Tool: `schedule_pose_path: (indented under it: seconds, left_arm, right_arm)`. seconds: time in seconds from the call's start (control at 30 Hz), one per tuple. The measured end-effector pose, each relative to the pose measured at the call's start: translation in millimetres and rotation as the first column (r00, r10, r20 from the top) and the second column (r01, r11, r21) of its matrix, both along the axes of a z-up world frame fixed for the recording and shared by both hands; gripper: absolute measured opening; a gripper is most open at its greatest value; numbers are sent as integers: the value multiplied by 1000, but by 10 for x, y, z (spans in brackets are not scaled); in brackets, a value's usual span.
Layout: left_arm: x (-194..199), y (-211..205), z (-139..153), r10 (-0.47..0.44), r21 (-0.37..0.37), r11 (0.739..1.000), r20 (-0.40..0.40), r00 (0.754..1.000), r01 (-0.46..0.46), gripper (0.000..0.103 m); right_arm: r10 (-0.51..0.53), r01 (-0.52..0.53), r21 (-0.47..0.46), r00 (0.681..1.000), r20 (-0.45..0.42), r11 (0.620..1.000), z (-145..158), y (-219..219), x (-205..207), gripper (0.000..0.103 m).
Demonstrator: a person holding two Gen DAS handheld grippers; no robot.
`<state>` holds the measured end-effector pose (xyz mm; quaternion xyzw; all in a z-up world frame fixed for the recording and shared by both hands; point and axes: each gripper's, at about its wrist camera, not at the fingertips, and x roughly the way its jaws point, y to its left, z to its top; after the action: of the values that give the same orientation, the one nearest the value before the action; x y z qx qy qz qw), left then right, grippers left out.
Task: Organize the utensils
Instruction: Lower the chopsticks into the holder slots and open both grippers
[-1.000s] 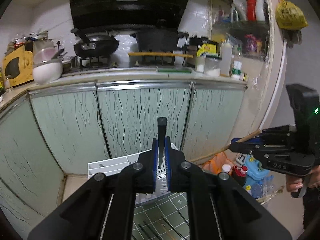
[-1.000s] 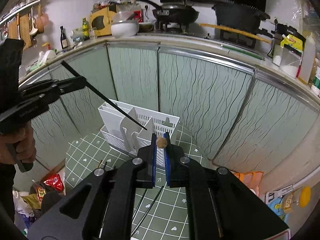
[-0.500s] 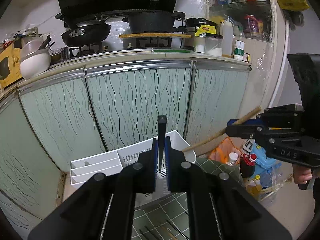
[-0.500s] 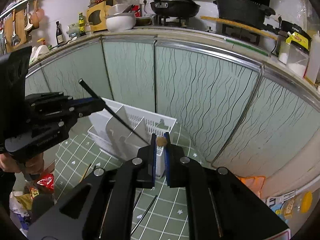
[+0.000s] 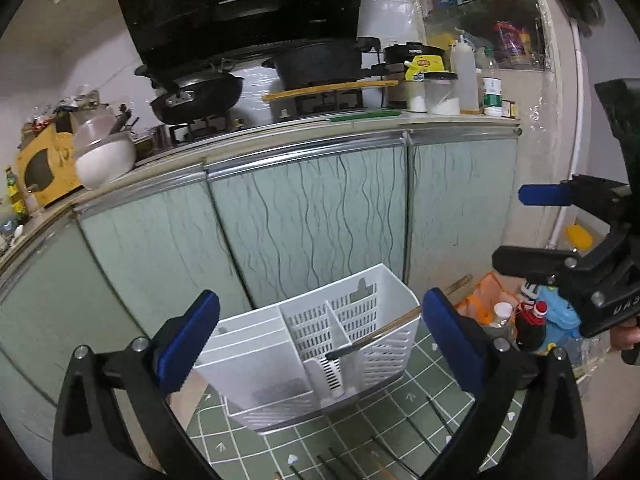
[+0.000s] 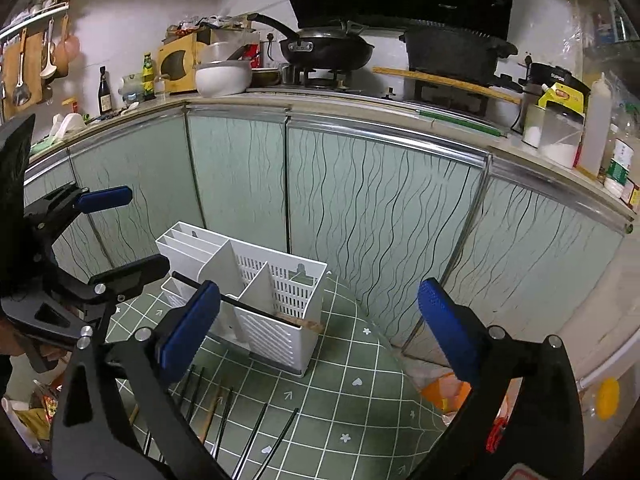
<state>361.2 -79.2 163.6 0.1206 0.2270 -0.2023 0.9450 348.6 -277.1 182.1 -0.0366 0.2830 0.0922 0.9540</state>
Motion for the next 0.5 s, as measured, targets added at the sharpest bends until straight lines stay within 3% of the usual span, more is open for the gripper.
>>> schedule_pose_path:
  seconds: [0.27,0.5]
  left_arm:
    - [-309,120,10,56,5,998,27,998,-57,99]
    - [-627,301,-22,114,-43,993,30,993,-113,99]
  right_arm:
    - [-14,14,19,999,33,1000,57,9,-354,95]
    - [-35,33,35,996,78,999,58,26,-752,95]
